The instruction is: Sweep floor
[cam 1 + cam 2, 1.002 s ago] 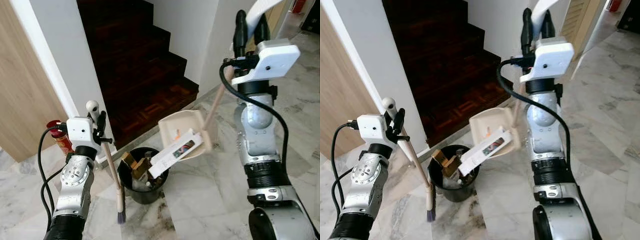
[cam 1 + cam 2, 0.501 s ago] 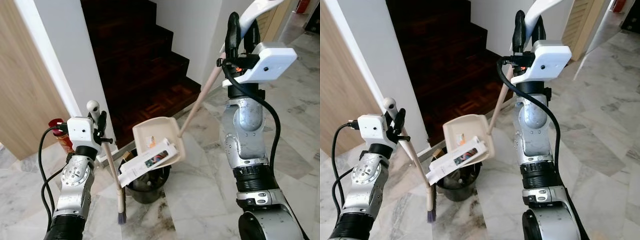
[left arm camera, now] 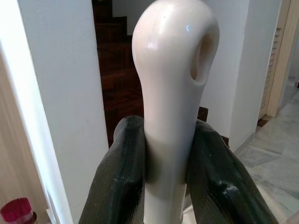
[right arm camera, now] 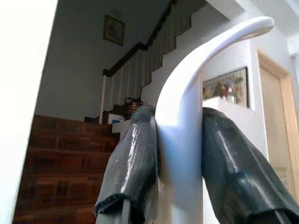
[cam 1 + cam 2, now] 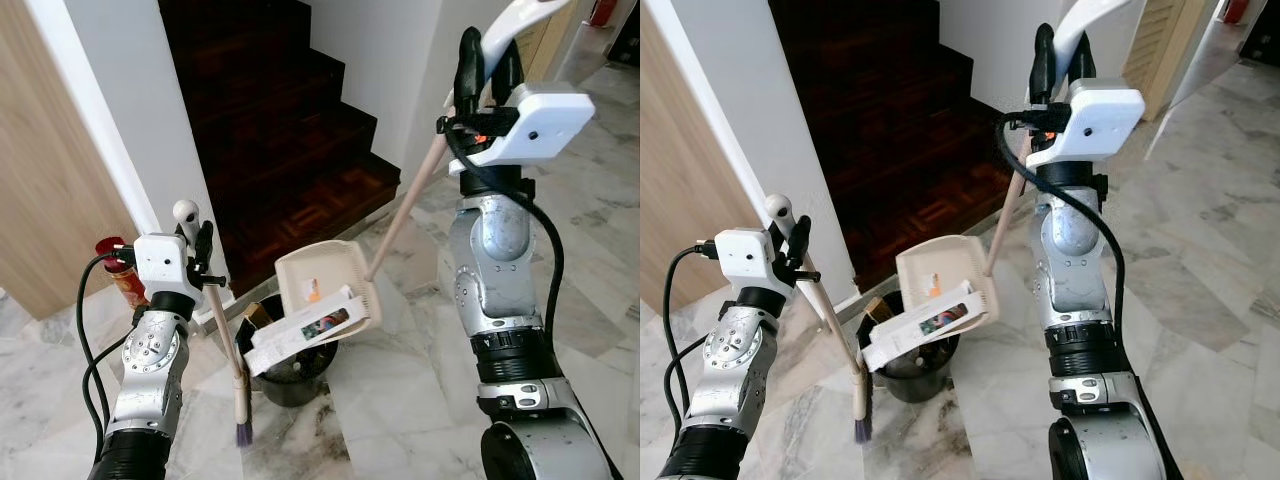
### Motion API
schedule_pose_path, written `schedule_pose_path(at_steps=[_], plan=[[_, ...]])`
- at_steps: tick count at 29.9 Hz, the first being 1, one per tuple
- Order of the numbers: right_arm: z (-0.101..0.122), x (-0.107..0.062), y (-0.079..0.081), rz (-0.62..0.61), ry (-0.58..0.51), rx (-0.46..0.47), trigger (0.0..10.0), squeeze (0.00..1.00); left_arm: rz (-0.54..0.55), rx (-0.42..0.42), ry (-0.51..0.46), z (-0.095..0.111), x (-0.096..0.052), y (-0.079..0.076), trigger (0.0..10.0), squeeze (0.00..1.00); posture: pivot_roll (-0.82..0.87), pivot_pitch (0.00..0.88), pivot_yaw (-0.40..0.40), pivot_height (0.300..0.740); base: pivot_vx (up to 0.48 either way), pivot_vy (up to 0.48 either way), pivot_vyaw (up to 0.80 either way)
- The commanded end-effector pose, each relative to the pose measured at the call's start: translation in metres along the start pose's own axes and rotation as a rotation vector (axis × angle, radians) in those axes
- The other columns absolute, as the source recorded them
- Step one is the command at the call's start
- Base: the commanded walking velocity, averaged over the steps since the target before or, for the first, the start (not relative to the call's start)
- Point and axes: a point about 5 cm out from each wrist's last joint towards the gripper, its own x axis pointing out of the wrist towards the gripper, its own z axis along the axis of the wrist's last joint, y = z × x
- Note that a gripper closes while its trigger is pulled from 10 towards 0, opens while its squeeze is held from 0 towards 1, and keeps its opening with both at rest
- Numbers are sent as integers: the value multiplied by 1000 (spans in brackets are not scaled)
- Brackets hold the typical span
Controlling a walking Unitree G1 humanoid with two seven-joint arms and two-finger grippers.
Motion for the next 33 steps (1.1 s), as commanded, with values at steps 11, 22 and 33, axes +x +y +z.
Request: schedule_pose_path(at_steps=[11,22,33], plan=[[38,7,10,43,-234,-92,10000,0,-5,5,-63,10,4,-2,10000,0,40,32,-26,740,0,0,0],[42,2,25,80,-260,-79,10000,0,-2,4,-62,10,3,-1,10000,0,38,35,-29,740,0,0,0],[45,-3,40,175,-306,-145,10000,0,-2,0,-63,10,3,-2,10000,0,36,37,-32,740,0,0,0]])
